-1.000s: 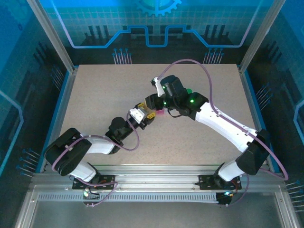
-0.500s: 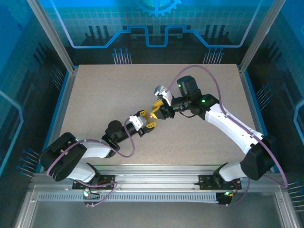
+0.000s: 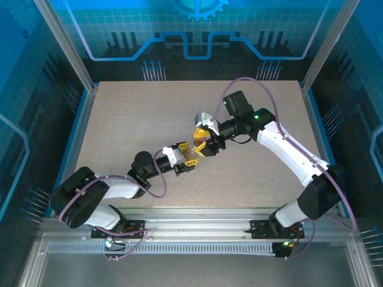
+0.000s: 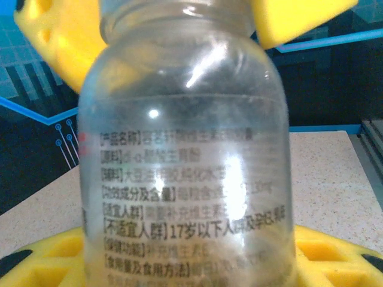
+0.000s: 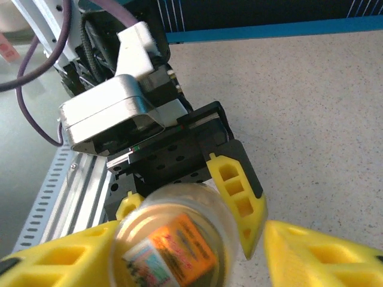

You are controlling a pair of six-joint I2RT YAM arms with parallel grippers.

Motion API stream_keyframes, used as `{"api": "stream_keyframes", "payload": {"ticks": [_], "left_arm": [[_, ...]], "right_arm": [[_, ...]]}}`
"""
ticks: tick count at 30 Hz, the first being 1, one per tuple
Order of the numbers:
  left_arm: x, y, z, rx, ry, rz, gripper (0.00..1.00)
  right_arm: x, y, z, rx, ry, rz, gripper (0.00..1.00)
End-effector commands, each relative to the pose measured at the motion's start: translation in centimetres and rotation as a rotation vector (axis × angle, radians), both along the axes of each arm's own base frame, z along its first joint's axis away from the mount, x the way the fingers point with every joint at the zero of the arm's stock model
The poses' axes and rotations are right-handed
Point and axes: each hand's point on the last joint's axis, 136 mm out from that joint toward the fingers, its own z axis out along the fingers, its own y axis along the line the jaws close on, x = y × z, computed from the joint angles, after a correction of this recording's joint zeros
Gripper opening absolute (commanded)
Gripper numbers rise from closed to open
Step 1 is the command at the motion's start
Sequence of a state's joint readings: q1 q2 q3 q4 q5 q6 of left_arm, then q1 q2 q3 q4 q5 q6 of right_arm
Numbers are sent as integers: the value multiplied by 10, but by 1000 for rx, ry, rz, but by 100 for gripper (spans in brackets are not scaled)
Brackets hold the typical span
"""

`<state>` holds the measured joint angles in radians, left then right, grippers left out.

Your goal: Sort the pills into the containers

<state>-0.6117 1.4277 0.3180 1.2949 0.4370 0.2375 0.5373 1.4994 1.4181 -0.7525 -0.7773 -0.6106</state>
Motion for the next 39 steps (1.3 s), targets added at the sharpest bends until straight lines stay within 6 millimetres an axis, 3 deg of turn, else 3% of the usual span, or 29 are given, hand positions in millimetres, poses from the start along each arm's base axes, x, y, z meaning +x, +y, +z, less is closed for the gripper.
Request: {"api": "stream_keyframes", "payload": {"ticks": [1,11,14,18,21,25,31,39], "left_arm": [[-9,-6,25,-45,-103,-63,0],[16,3,17,-36,-85,83,0],[26,8,17,-42,-79,146,0],[40,16,16,-48,-72,235,0],[53,25,15,-51,-68,321,0],[62,31,13,-40,-73,386,0],[68,33,14,-36,-82,440,0],[72,37,13,-22,-95,487,0]], "right_arm": [[7,-8,8,14,24,-26,73],[-8,-19,46,132,16,-73,85],[8,-19,58,156,14,-220,87],[47,-23,77,210,58,-534,85],[72,-28,71,146,103,-798,81],[81,-17,57,84,202,-955,79],[84,11,36,97,316,-1003,77],[83,27,17,80,355,-1008,74]]}}
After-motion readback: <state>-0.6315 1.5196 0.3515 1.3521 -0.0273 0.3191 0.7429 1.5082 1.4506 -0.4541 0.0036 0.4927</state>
